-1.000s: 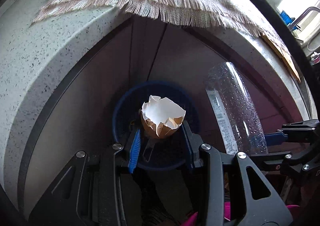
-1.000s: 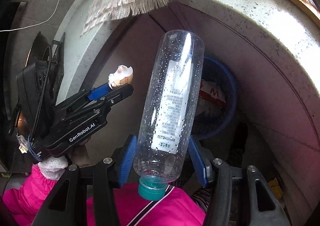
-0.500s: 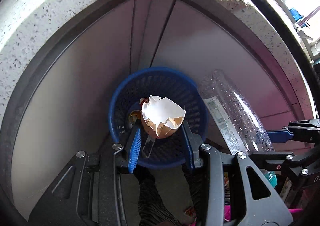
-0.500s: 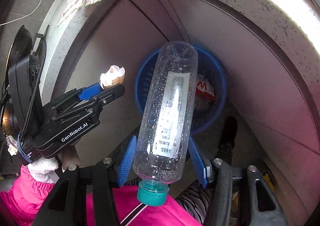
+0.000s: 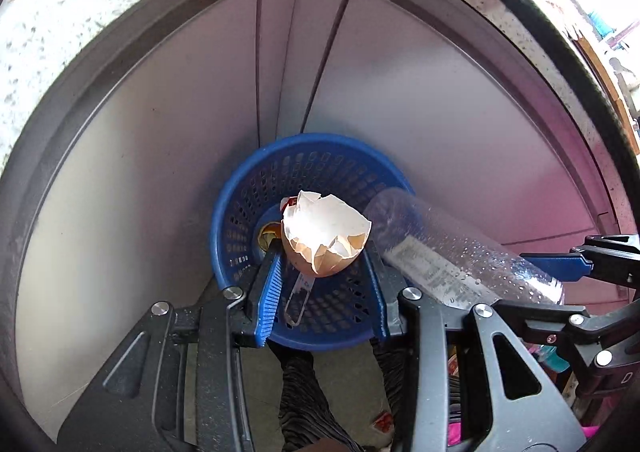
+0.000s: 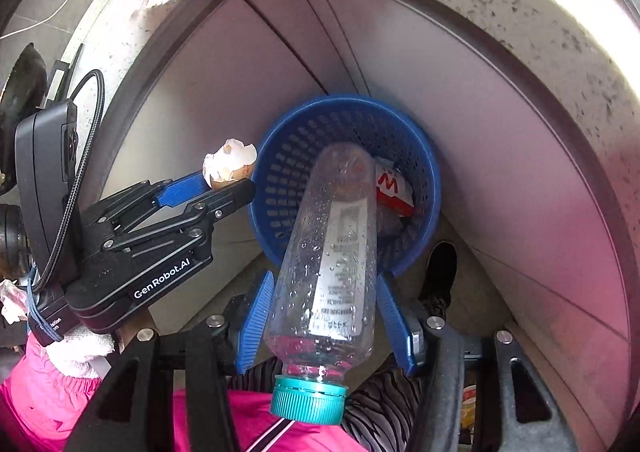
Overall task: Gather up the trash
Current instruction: 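Open the left tool dropping the eggshell while the right tool drops the bottle, then raise both tools back over the cloth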
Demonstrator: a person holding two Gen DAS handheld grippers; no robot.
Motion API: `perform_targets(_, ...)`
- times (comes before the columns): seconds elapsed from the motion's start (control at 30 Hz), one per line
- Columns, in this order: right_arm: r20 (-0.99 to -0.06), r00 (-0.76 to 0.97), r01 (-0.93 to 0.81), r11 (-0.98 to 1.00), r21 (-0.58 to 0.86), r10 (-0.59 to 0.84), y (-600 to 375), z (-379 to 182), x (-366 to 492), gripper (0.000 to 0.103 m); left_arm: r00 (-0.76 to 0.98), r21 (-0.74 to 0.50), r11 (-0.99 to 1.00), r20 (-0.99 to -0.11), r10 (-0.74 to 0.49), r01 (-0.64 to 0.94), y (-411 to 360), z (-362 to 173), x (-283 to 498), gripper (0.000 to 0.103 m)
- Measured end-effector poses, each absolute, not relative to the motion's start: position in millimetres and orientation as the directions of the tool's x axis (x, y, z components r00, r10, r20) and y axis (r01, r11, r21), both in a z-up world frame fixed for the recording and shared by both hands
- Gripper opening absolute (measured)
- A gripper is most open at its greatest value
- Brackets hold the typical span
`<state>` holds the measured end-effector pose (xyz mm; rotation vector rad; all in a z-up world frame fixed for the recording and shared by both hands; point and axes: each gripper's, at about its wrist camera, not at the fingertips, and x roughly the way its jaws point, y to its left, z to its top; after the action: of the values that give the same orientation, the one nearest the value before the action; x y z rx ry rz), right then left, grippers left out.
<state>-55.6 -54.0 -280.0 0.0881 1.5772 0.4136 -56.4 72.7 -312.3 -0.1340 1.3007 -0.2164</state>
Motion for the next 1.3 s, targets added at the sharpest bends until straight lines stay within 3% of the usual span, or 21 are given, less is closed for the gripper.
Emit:
perform_targets(0.1, -0.95, -0.049, -0.194, 0.93, 0.312, 0.309, -59, -278, -53, 0.056, 0.25, -0.218, 0.972, -0.94, -0.233, 0.085, 73, -311, -54, 0.038)
perform_targets(0.23, -0.948, -0.04, -0.189, 0.929, 0.318, 0.316, -69, -272, -57, 0.056, 0.258, -0.211, 0.974, -0.94, -0.225, 0.078, 72, -311, -54, 0.054)
perform_targets(1.0, -0.931, 0.033, -0.231, 0.909, 0.348, 0.365, -79, -220, -60, 0.056, 0.328, -0.169, 0.979, -0.924, -0.197, 0.111, 76, -271, -60, 0.054)
perform_targets(1.3, -0.919, 0.096, -0.278, 0.896, 0.345, 0.383, -83, -186, -62, 0.062, 0.383, -0.169, 0.981, -0.903, -0.194, 0.096, 83, -238, -64, 0.054)
